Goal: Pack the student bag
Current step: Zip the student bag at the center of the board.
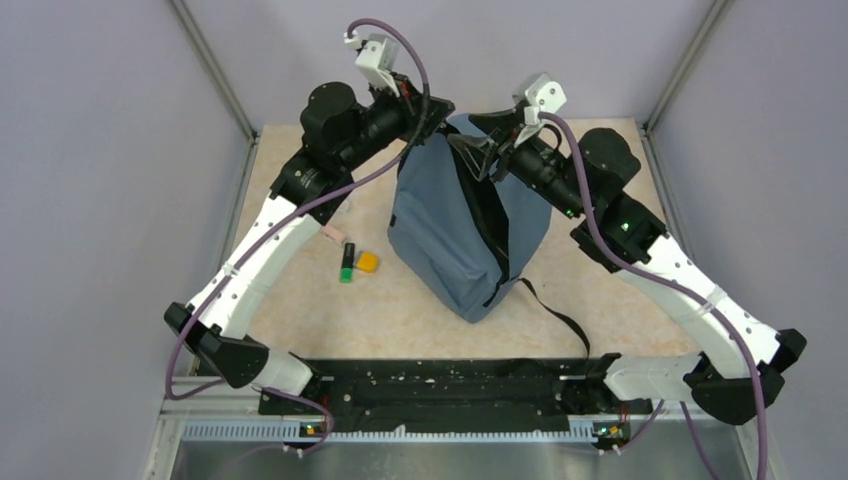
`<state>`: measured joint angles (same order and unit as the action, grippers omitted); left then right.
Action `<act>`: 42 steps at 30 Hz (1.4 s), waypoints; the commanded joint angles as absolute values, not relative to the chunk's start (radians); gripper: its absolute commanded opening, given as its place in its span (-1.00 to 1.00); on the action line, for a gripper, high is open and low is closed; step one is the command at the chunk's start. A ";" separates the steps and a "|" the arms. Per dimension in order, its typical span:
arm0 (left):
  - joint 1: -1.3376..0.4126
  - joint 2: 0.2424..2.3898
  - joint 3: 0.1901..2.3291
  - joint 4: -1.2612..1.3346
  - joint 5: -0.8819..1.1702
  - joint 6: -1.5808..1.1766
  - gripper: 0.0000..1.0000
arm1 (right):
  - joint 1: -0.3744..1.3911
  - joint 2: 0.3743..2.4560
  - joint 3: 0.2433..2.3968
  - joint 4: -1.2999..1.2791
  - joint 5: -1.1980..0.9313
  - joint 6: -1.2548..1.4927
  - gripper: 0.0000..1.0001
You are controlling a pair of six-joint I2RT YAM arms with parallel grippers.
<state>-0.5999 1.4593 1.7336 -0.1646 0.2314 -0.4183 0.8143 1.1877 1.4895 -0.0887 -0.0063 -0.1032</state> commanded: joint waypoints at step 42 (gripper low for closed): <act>-0.603 1.193 1.560 -0.075 0.052 -0.105 0.79 | 0.715 1.369 1.514 0.143 -0.082 -0.072 -1.00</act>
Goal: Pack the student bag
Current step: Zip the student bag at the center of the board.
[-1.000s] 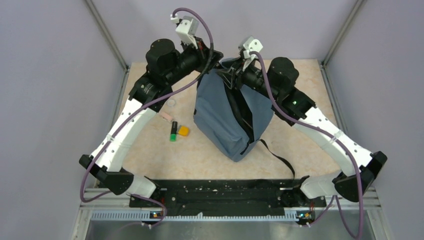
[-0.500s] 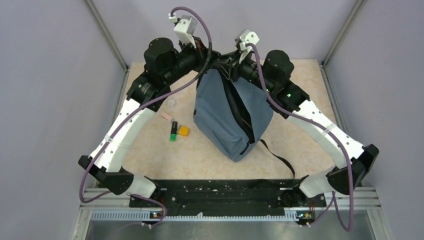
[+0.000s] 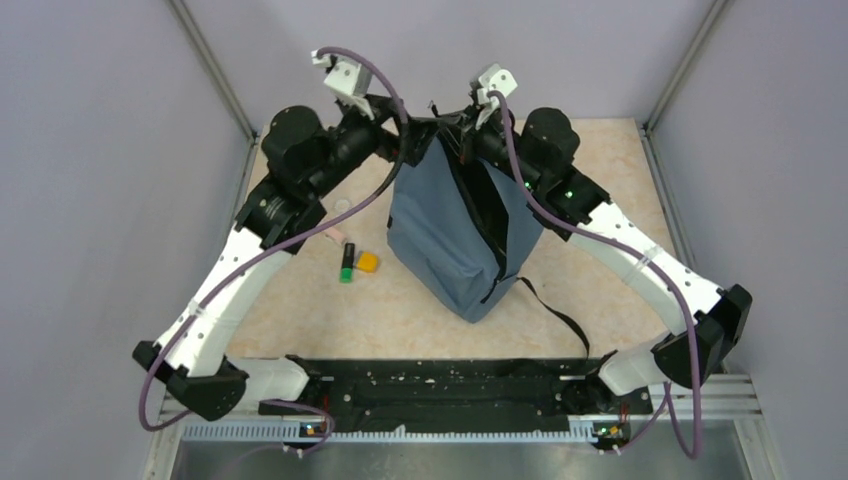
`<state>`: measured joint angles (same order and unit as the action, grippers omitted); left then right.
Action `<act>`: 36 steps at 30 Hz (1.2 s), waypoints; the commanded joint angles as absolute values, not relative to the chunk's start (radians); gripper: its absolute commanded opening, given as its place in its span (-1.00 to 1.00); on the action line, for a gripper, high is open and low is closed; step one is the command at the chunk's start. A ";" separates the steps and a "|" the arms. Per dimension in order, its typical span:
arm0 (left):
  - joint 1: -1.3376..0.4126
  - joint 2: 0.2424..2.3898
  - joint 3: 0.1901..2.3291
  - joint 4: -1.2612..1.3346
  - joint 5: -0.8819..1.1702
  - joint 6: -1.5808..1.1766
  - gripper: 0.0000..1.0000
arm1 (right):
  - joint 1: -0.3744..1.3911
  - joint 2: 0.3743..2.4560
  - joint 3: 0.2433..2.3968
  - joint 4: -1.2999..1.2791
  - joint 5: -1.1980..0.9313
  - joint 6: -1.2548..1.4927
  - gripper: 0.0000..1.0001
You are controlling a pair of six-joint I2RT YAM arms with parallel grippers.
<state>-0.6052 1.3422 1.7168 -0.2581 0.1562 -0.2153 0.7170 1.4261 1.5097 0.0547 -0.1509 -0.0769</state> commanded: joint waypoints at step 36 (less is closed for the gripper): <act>-0.382 1.348 1.486 -0.118 0.639 0.155 0.22 | 0.710 1.346 1.639 -0.096 -0.347 -0.053 -1.00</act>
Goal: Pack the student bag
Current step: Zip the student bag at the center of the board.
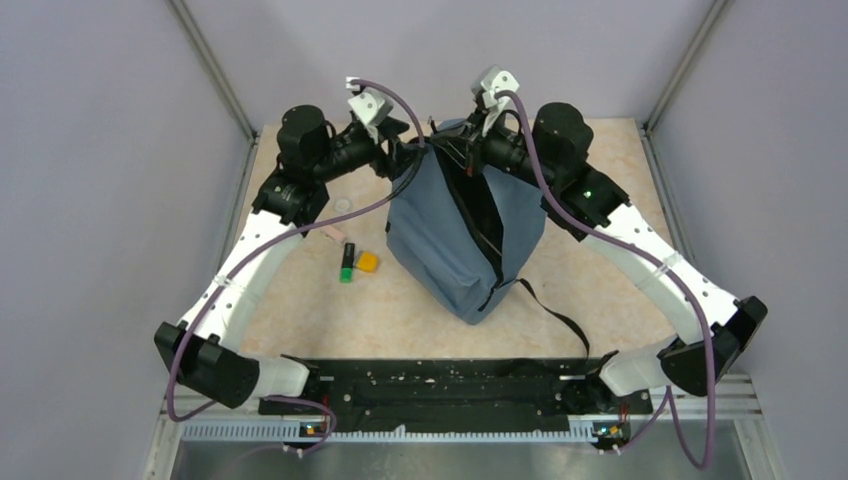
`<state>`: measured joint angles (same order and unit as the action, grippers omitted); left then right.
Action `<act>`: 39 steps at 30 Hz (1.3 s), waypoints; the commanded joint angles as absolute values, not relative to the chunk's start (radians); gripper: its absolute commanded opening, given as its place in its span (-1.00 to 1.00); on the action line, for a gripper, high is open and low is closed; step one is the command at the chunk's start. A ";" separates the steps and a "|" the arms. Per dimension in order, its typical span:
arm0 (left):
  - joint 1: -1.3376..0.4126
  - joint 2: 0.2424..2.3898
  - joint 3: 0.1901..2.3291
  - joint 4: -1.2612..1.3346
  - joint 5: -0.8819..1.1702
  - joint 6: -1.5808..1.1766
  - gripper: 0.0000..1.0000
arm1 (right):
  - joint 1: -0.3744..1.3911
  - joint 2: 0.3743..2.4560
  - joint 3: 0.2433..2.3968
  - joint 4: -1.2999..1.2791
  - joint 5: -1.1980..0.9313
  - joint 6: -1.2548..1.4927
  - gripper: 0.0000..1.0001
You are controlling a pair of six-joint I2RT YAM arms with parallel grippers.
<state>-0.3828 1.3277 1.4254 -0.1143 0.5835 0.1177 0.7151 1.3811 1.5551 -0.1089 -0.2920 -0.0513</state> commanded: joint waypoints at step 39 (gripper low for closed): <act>-0.356 1.379 1.438 0.027 0.339 -0.053 -1.00 | 0.731 1.193 1.304 0.145 -0.363 -0.295 0.37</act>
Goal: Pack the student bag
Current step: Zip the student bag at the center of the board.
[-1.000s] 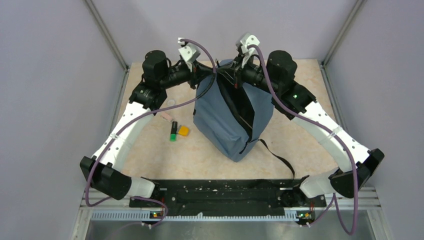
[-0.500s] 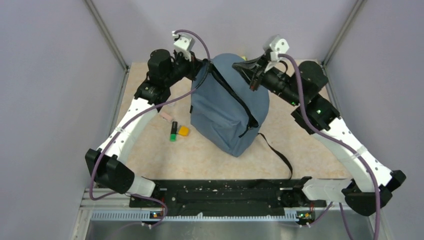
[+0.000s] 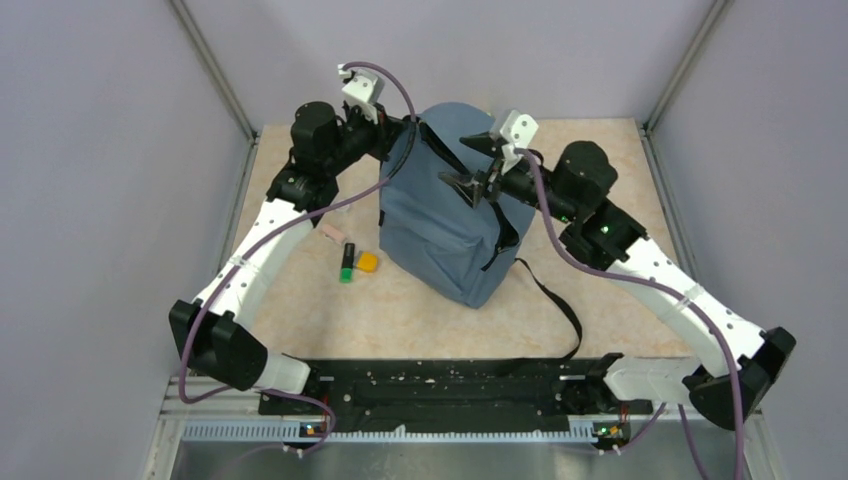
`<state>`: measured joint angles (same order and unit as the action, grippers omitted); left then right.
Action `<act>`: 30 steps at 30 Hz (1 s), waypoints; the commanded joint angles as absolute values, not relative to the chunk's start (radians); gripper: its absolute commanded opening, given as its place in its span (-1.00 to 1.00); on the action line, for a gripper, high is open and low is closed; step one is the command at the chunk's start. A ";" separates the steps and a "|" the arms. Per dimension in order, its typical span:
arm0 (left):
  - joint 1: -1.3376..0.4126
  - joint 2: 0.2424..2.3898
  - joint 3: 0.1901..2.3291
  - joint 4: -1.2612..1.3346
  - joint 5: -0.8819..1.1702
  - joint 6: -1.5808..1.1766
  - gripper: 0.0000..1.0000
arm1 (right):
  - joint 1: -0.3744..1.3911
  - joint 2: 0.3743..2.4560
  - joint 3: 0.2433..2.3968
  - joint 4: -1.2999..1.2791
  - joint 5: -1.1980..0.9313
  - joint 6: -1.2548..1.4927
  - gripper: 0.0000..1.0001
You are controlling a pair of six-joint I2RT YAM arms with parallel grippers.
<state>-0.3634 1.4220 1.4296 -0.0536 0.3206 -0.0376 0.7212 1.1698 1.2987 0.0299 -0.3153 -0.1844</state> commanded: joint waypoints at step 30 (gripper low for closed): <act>-0.356 1.353 1.415 0.010 0.341 -0.022 -1.00 | 0.796 1.563 1.701 -0.097 -0.066 -0.449 -0.57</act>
<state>-0.3607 1.4048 1.4132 -0.0528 0.3351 -0.0277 0.7856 1.5539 1.6325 -0.0795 -0.1066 -0.4446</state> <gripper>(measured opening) 0.023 0.336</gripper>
